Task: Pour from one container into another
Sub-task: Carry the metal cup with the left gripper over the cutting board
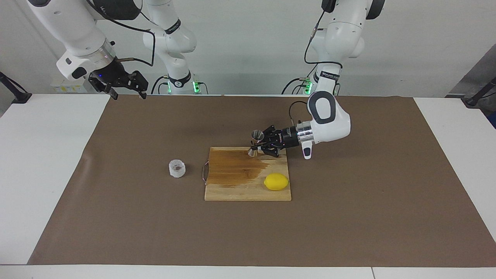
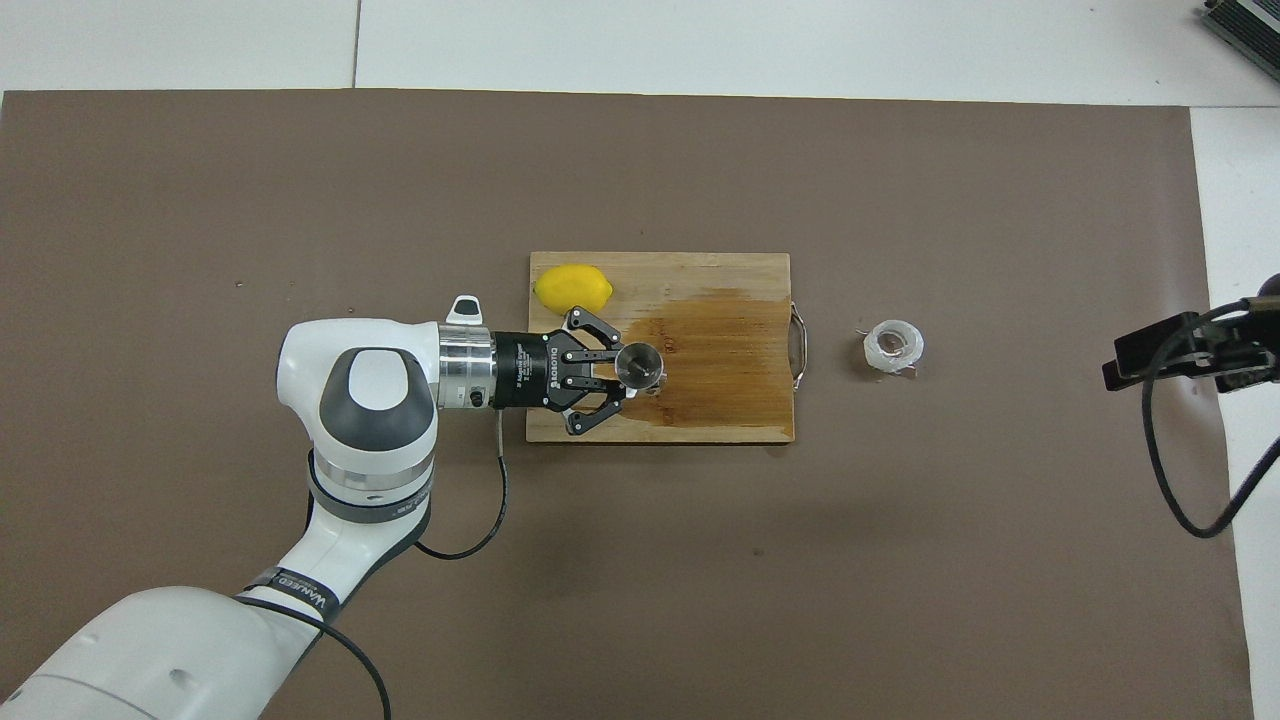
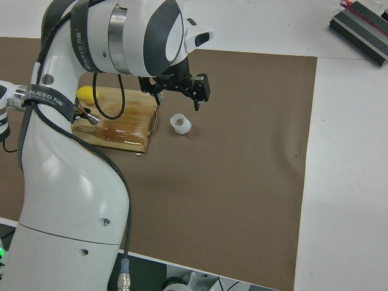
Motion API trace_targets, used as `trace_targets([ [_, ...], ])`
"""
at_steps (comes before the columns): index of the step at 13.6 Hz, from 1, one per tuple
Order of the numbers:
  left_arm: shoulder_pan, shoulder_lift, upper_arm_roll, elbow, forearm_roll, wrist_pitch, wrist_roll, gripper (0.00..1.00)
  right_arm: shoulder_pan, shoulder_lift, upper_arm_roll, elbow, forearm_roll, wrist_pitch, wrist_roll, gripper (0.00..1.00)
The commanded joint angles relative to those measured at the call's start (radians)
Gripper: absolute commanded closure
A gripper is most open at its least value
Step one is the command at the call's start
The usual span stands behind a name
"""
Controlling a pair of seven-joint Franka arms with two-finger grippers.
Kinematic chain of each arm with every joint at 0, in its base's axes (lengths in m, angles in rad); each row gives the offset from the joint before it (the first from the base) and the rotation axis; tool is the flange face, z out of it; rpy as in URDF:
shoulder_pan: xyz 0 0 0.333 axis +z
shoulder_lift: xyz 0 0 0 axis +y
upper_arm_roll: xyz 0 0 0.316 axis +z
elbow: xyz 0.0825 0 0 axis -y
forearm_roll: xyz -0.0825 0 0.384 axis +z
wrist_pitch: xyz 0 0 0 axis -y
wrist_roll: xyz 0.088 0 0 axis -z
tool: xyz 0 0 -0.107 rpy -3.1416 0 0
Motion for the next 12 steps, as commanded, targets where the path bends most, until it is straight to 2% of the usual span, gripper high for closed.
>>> trace_targets([
  [1, -0.041, 0.012, 0.013, 0.007, -0.026, 0.052, 0.012, 1.0, -0.006, 0.008, 0.003, 0.018, 0.017, -0.016, 0.024, 0.0],
  [9, -0.108, 0.056, 0.013, 0.042, -0.103, 0.195, 0.012, 1.0, -0.006, 0.008, 0.003, 0.018, 0.017, -0.016, 0.024, 0.0],
  [11, -0.093, 0.13, 0.013, 0.112, -0.098, 0.148, 0.012, 1.0, -0.006, 0.008, 0.004, 0.018, 0.017, -0.016, 0.024, 0.0],
  [12, -0.091, 0.132, 0.013, 0.12, -0.1, 0.128, 0.012, 1.0, -0.006, 0.008, 0.003, 0.018, 0.017, -0.016, 0.024, 0.0],
])
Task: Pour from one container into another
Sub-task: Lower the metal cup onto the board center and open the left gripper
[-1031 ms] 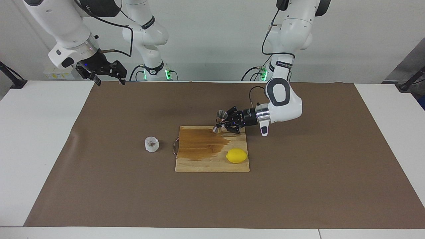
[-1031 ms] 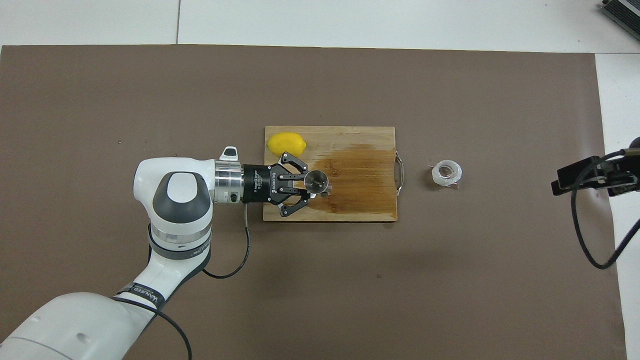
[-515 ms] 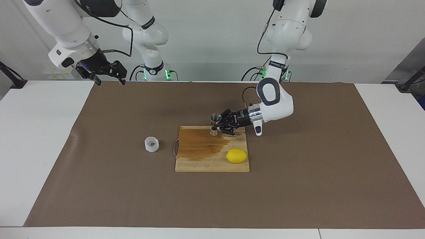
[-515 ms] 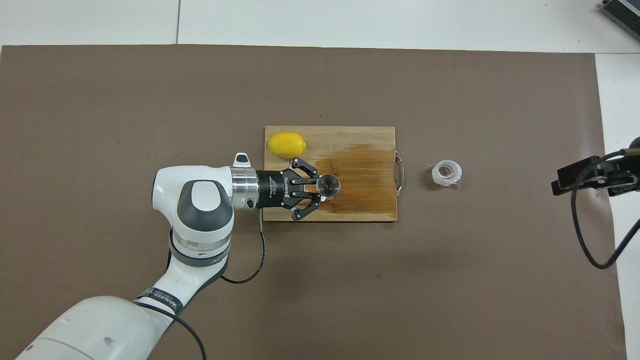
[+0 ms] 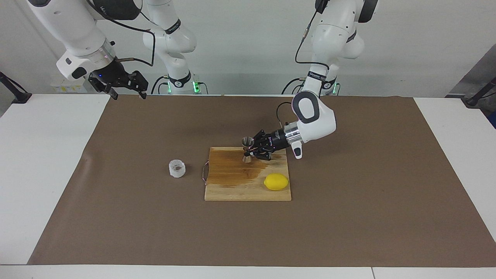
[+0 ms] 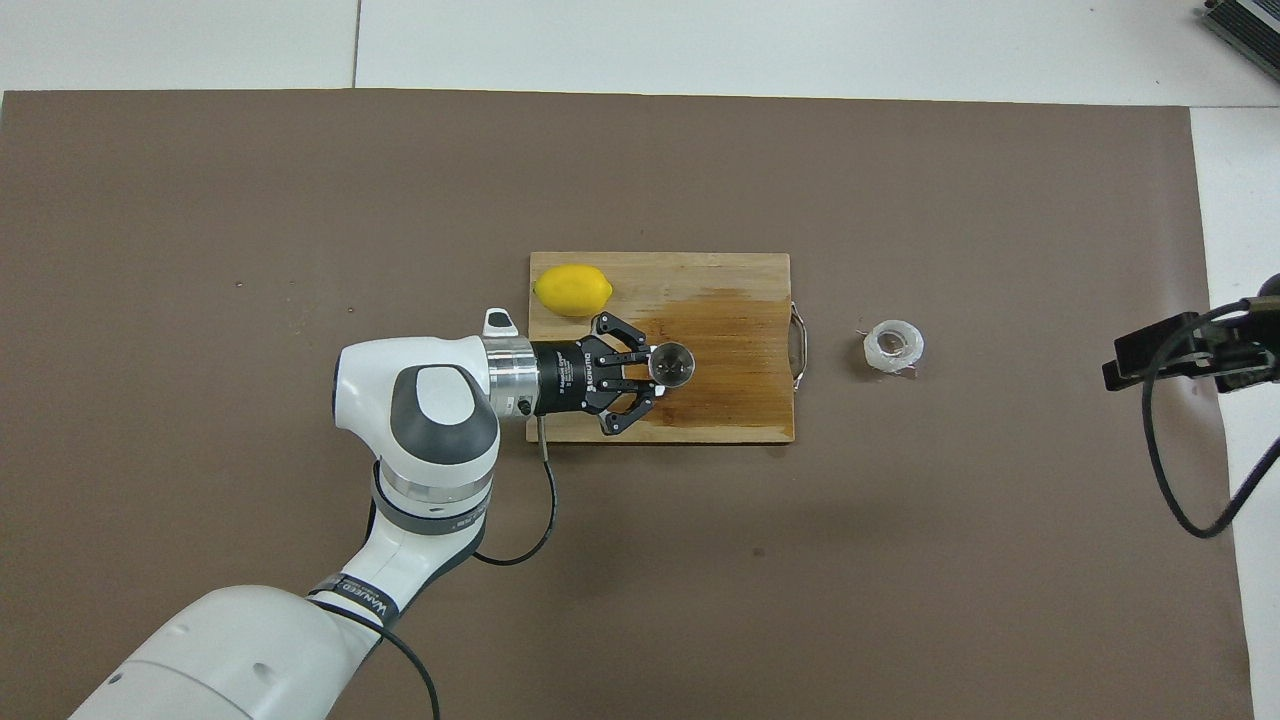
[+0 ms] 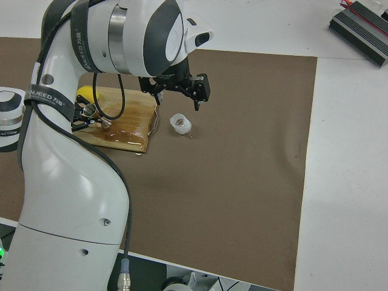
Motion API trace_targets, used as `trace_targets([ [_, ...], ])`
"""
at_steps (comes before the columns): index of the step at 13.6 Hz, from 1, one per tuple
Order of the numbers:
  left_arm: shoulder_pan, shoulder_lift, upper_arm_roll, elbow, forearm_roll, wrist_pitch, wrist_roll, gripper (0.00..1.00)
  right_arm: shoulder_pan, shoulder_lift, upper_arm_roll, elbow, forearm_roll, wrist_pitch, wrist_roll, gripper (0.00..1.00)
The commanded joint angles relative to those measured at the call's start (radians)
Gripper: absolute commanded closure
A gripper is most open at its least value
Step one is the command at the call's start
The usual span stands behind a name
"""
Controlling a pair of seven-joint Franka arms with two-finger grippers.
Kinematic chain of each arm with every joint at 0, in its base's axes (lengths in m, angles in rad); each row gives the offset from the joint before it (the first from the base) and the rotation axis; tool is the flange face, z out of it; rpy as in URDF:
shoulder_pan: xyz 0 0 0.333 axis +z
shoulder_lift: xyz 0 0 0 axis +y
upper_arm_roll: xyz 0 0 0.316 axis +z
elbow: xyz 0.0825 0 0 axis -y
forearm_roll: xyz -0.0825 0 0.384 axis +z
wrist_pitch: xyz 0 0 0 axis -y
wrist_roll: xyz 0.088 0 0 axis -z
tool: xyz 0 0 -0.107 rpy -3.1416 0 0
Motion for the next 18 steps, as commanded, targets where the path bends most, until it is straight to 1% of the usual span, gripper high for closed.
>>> trace_targets([
  [1, 0.0, 0.063, 0.013, 0.075, -0.023, -0.041, 0.011, 1.0, -0.006, 0.008, 0.003, 0.018, 0.017, -0.016, 0.024, 0.0],
  [5, -0.012, 0.063, 0.013, 0.068, -0.044, -0.037, 0.013, 1.0, -0.006, 0.008, 0.003, 0.018, 0.017, -0.016, 0.024, 0.0],
  [15, -0.007, 0.06, 0.015, 0.04, -0.04, -0.043, 0.008, 1.0, -0.006, 0.008, 0.003, 0.018, 0.017, -0.016, 0.024, 0.0],
  [16, -0.007, 0.06, 0.015, 0.04, -0.037, -0.043, 0.006, 0.98, -0.006, 0.008, 0.003, 0.018, 0.017, -0.016, 0.024, 0.0],
  [17, -0.007, 0.06, 0.016, 0.04, -0.034, -0.044, 0.005, 0.91, -0.006, 0.008, 0.003, 0.018, 0.017, -0.016, 0.024, 0.0],
  [18, -0.004, 0.06, 0.015, 0.042, -0.029, -0.044, 0.0, 0.63, -0.006, 0.008, 0.003, 0.018, 0.017, -0.016, 0.024, 0.0],
])
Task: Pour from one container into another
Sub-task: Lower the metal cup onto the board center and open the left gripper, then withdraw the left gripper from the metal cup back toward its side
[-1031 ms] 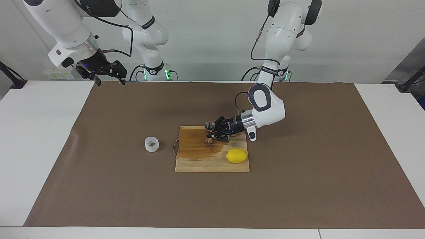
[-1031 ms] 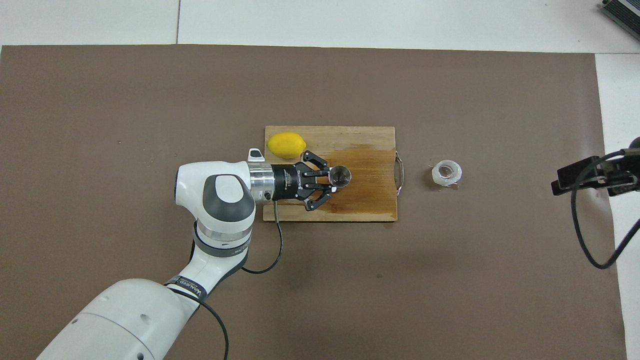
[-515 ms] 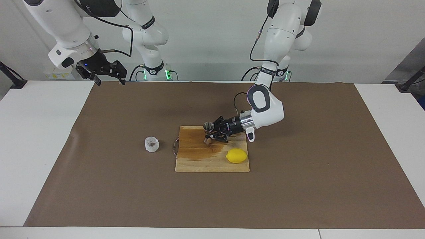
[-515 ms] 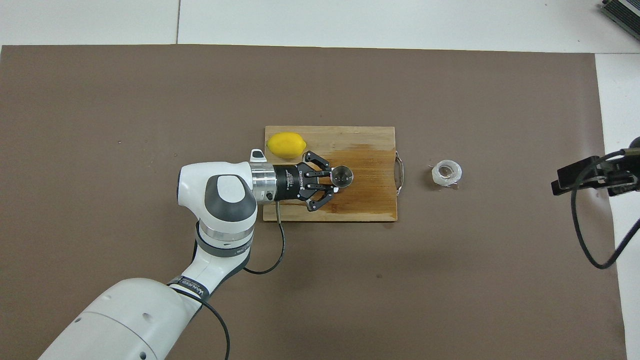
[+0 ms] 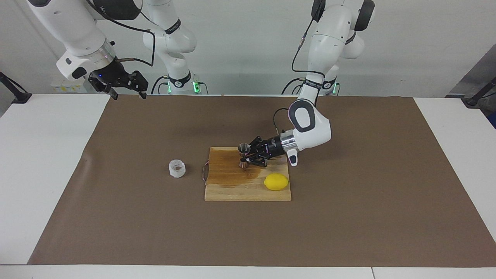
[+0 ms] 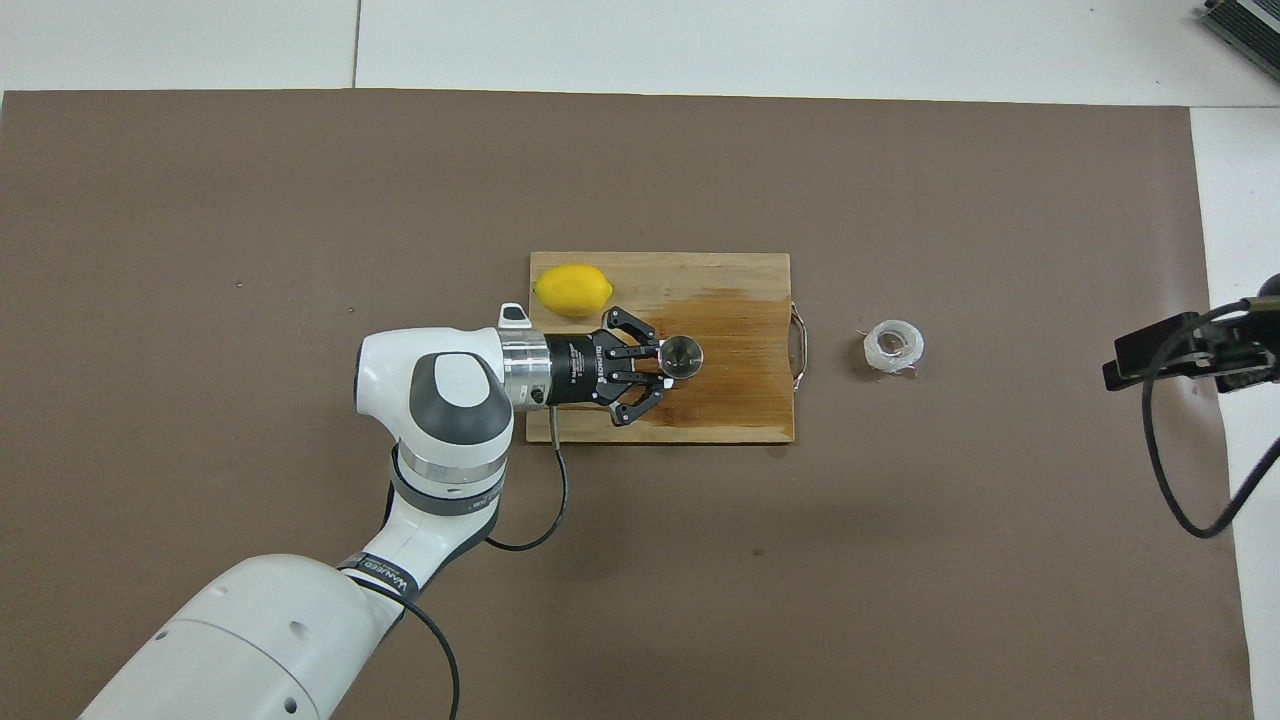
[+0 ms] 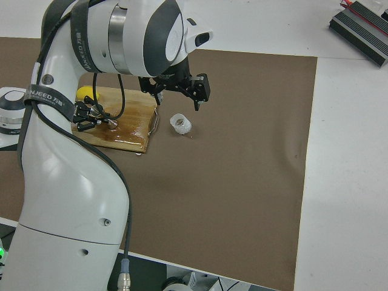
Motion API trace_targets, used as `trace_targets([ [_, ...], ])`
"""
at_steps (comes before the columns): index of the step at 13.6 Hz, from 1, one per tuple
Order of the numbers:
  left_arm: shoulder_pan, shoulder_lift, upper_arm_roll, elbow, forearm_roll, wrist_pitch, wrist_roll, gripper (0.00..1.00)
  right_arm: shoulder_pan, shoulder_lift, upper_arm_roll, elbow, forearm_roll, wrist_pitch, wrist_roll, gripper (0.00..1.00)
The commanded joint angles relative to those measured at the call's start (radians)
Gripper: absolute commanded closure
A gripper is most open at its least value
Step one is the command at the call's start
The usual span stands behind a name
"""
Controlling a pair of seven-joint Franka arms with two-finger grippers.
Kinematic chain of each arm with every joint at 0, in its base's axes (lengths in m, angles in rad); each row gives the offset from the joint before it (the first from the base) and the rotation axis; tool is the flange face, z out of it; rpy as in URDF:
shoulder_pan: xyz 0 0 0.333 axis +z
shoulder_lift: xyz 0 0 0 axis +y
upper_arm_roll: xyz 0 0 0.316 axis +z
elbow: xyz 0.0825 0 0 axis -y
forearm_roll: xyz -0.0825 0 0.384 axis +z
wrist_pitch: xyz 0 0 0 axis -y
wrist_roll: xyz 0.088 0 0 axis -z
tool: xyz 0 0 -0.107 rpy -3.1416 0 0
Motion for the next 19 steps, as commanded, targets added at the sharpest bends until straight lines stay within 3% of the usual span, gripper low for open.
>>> trace_targets([
  [1, -0.001, -0.004, 0.01, -0.006, -0.005, -0.024, 0.006, 0.01, -0.006, 0.008, 0.003, 0.018, 0.017, -0.016, 0.024, 0.0],
  [10, 0.004, -0.041, 0.017, -0.006, 0.102, -0.035, -0.003, 0.0, -0.006, 0.008, 0.003, 0.018, 0.017, -0.016, 0.024, 0.0],
  [16, 0.048, -0.069, 0.025, 0.011, 0.318, -0.093, -0.003, 0.0, -0.006, 0.008, 0.003, 0.018, 0.017, -0.016, 0.024, 0.0],
  [19, 0.09, -0.13, 0.027, 0.01, 0.427, -0.139, -0.003, 0.0, -0.006, 0.008, 0.005, 0.018, 0.017, -0.016, 0.024, 0.0],
])
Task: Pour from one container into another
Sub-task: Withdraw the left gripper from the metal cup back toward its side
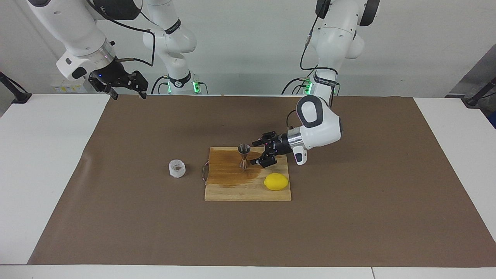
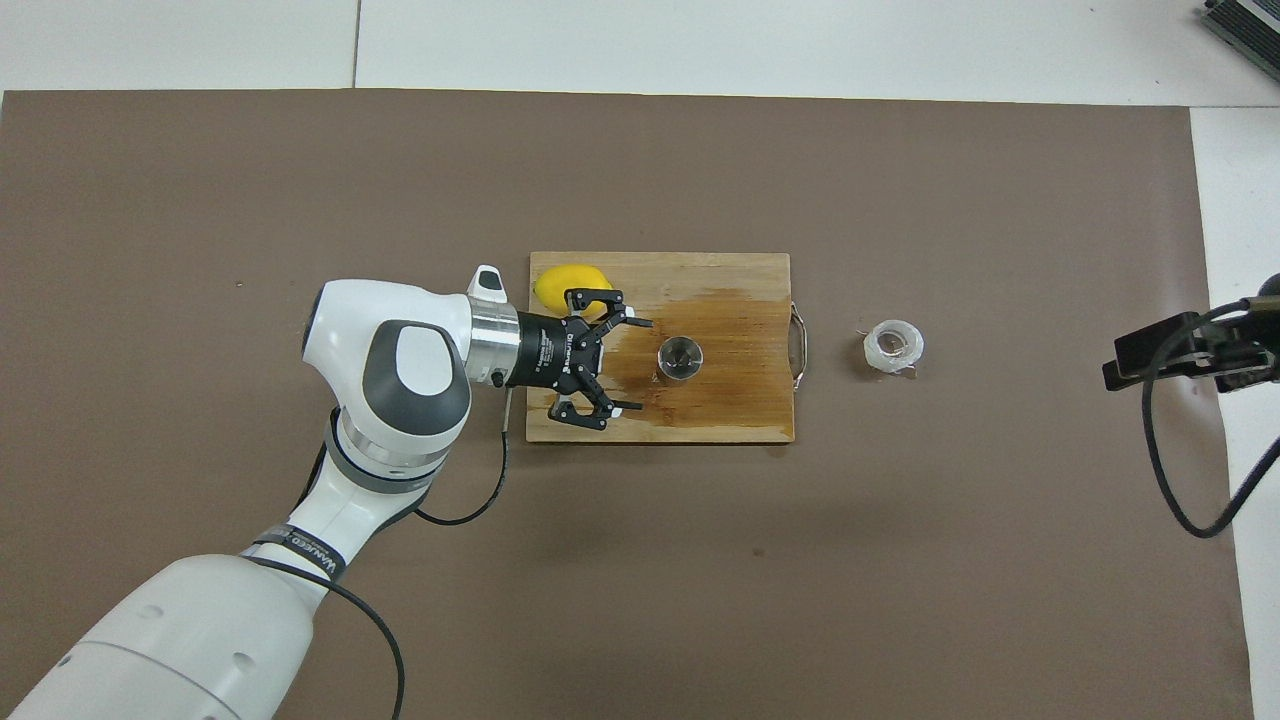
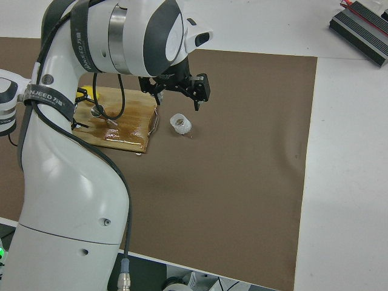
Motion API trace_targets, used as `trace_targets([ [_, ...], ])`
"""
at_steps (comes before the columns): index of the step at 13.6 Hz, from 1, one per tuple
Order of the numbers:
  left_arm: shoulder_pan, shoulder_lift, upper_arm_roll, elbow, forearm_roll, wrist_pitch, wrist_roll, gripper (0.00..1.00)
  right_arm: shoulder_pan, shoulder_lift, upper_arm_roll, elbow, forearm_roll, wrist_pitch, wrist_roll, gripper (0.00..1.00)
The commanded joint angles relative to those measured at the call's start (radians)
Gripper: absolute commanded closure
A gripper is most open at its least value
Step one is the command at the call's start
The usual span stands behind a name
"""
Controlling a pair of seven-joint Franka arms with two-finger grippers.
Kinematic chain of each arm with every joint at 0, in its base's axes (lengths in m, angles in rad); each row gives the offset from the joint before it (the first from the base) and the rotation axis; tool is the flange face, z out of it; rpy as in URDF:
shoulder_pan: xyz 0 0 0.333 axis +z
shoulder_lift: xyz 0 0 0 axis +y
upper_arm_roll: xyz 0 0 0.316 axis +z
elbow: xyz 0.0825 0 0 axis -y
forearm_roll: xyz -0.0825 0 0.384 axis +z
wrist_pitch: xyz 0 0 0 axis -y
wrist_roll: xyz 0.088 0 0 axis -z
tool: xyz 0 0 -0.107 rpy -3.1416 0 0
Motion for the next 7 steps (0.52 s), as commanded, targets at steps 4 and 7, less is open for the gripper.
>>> trace_targets([
  [4, 0.025, -0.165, 0.0, -0.018, 0.355, -0.039, -0.003, 0.0, -0.006, 0.008, 0.004, 0.018, 0.017, -0.016, 0.024, 0.0],
  [7, 0.034, -0.208, 0.0, 0.004, 0.562, -0.099, 0.0, 0.0, -0.006, 0.008, 0.003, 0.018, 0.017, -0.016, 0.024, 0.0],
])
